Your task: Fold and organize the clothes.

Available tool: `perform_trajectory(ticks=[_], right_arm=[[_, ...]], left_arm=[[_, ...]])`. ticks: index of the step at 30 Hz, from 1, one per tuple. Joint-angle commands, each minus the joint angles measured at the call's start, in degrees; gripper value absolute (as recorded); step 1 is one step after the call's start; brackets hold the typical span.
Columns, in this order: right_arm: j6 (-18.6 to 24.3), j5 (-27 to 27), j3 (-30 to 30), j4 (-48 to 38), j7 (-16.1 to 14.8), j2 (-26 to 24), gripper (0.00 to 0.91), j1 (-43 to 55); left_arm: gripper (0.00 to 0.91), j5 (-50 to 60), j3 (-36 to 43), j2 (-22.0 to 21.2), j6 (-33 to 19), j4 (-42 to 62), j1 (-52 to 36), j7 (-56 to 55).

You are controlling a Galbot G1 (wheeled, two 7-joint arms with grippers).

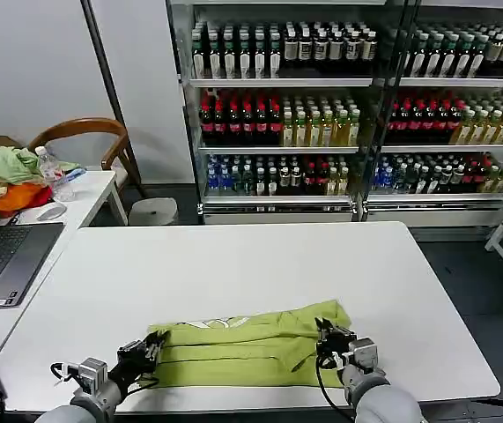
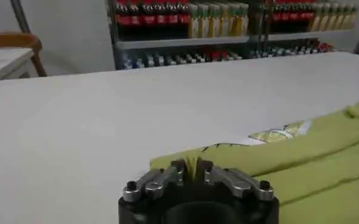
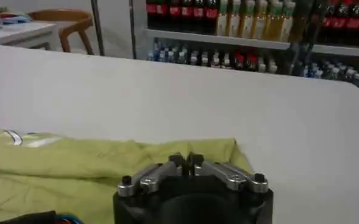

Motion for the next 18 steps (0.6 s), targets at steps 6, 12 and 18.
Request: perform_trajectory(ticks=[6, 12, 18], right_arm=[[2.5, -3.6, 5.8, 5.2, -4.1, -0.8, 0.907, -5.0], [4.0, -5.2, 8.7, 5.4, -6.4, -0.7, 0.907, -6.0], [4.5, -5.5, 9.0, 5.4, -6.5, -0.1, 0.907, -5.7]], left_arm=[[0.907, -0.2, -0.5, -1.4, -1.6, -6.4, 1.4, -4.3], [0.907, -0.9, 2.9, -4.5, 0.4, -8.7, 1.8, -14.9], [0.907, -6.2, 4.3, -6.6, 2.8, -7.5, 1.2, -25.4]])
